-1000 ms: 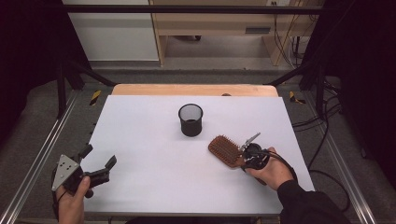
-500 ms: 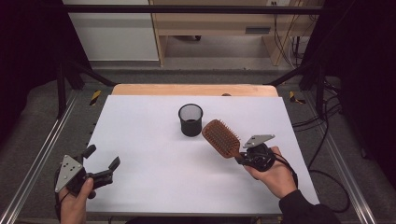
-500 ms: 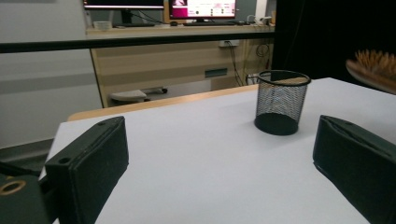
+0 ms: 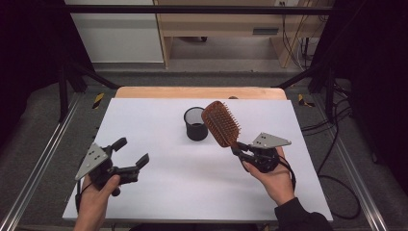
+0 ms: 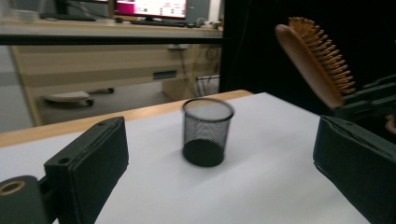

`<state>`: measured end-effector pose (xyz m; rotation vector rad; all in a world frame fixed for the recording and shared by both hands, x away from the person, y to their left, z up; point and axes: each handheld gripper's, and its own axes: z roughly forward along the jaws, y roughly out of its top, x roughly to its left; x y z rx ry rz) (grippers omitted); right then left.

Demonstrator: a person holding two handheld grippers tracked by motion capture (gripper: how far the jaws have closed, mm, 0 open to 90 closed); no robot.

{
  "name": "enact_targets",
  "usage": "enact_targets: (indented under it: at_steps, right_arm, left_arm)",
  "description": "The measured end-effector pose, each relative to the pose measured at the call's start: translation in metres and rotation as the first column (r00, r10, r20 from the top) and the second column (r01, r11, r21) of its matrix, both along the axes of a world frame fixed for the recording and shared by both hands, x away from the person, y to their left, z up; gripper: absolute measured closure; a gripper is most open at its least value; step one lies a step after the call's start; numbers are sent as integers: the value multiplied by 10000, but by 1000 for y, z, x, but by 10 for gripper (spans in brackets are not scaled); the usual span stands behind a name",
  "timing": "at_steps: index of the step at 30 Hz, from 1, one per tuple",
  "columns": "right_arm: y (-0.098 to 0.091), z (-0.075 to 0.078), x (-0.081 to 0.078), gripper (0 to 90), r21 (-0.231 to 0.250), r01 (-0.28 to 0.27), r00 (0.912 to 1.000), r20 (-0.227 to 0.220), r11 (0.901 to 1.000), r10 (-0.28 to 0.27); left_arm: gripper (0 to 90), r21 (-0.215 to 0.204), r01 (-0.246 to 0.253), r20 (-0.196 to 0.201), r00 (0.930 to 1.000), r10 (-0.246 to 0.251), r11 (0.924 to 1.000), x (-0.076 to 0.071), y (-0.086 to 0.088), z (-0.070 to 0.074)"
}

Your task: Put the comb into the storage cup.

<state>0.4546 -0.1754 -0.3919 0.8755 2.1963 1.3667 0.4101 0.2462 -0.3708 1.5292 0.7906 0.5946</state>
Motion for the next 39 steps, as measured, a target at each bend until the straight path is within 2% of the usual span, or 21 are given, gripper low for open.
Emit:
enact_targets:
  at_steps: [1,2,3,6,8,11,12,15,17,19,21,25,28,31,33,35,36,39]
  right_arm:
    - [3,1,0,734,221,-76,9998,169,9997,72]
    - [9,2,1,733,451,-32,9994,350,9990,16]
    - [13,2,2,733,539,-32,9990,448,9985,8]
    - [21,1,4,734,717,-24,9982,600,9974,-19]
    - [27,1,4,734,784,-67,9975,709,9969,11]
    - [36,-4,5,733,939,-75,9963,862,9956,-6]
    - [36,-4,5,733,939,-75,9963,862,9956,-6]
    - [39,-10,4,733,990,-100,9970,771,9950,23]
    - [41,-13,2,733,940,-98,9974,726,9955,30]
    - [43,-14,0,733,797,-126,9965,830,9967,59]
    - [45,-13,-2,733,870,-158,9960,894,9961,80]
    - [48,-14,-5,733,772,-129,9952,976,9969,53]
    - [49,-15,-6,733,774,-77,9943,1069,9970,-6]
    - [49,-16,-7,733,697,-80,9938,1110,9975,2]
    - [50,-18,-7,733,676,-101,9940,1091,9977,26]
    - [51,-19,-7,733,639,-82,9941,1088,9979,12]
    - [53,-18,-7,732,634,8,9937,1121,9980,-79]
    - [53,-18,-7,732,576,108,9925,1213,9983,-177]
  left_arm:
    - [38,-64,232,-47,9997,-232,9997,4,-7,5]
    - [42,-396,588,-172,9981,-595,9975,12,-21,15]
    - [43,-396,588,-172,9981,-595,9975,12,-21,15]
    - [46,-601,1039,-184,9943,-1052,9928,22,-42,30]
    - [47,-595,1300,-173,9912,-1312,9897,27,-55,35]
    - [45,-68,1449,-95,9894,-1450,9894,33,-70,33]
    - [45,-40,1462,-131,9892,-1463,9892,35,-75,31]
    - [45,-519,1784,-385,9828,-1804,9826,41,-91,26]
    - [47,-533,1900,-568,9796,-1930,9803,46,-102,25]
    - [50,-567,1880,-605,9796,-1914,9805,49,-111,26]
    - [50,-861,1918,-690,9778,-1979,9776,53,-116,27]
    - [50,-1191,2048,-929,9719,-2162,9715,60,-125,29]
    - [56,-1275,2030,-1076,9702,-2170,9708,64,-130,29]
    - [76,-1188,2062,-1227,9677,-2204,9713,70,-134,26]
    - [80,-1339,2061,-1344,9653,-2238,9693,71,-135,25]
    - [82,-1391,2017,-1387,9654,-2207,9695,71,-135,24]
    - [99,-1368,1870,-1445,9677,-2063,9728,71,-135,24]
    - [155,-1453,1623,-1520,9711,-1841,9760,70,-133,25]
